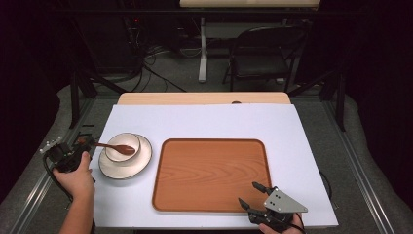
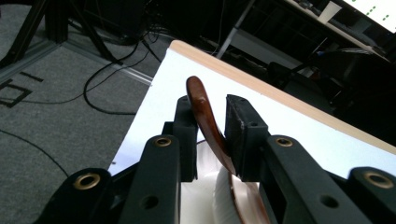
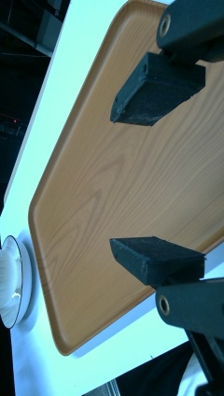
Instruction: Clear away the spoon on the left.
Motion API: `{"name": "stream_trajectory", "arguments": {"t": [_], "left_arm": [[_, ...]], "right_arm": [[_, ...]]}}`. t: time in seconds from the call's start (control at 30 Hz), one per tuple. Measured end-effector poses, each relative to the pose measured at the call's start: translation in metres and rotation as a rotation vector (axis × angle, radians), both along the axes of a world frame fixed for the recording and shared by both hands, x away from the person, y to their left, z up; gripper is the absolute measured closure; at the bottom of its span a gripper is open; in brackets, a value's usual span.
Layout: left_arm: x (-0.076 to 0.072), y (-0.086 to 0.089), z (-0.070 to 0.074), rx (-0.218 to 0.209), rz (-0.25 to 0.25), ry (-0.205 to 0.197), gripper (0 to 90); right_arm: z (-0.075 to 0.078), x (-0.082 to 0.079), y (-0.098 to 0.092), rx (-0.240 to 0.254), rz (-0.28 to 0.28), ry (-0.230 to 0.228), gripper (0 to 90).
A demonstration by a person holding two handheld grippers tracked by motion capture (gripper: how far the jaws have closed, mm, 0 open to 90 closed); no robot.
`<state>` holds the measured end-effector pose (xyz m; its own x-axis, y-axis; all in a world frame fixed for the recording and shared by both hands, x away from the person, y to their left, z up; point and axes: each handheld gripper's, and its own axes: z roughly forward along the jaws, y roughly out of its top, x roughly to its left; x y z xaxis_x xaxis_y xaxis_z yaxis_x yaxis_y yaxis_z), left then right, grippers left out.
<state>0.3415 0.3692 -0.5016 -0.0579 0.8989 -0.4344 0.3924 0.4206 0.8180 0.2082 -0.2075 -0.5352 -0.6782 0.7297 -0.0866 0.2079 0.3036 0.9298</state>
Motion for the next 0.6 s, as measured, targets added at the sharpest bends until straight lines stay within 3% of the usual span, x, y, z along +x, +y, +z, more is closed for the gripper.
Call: {"name": "stream_trajectory", "arguments": {"t": [0.6], "left_arm": [[0.006, -0.017, 0.026, 0.048, -0.047, -0.032, 82.2]], "right_arm": [[0.001, 0.0, -0.001, 0.0, -0.001, -0.001, 32.7]]}}
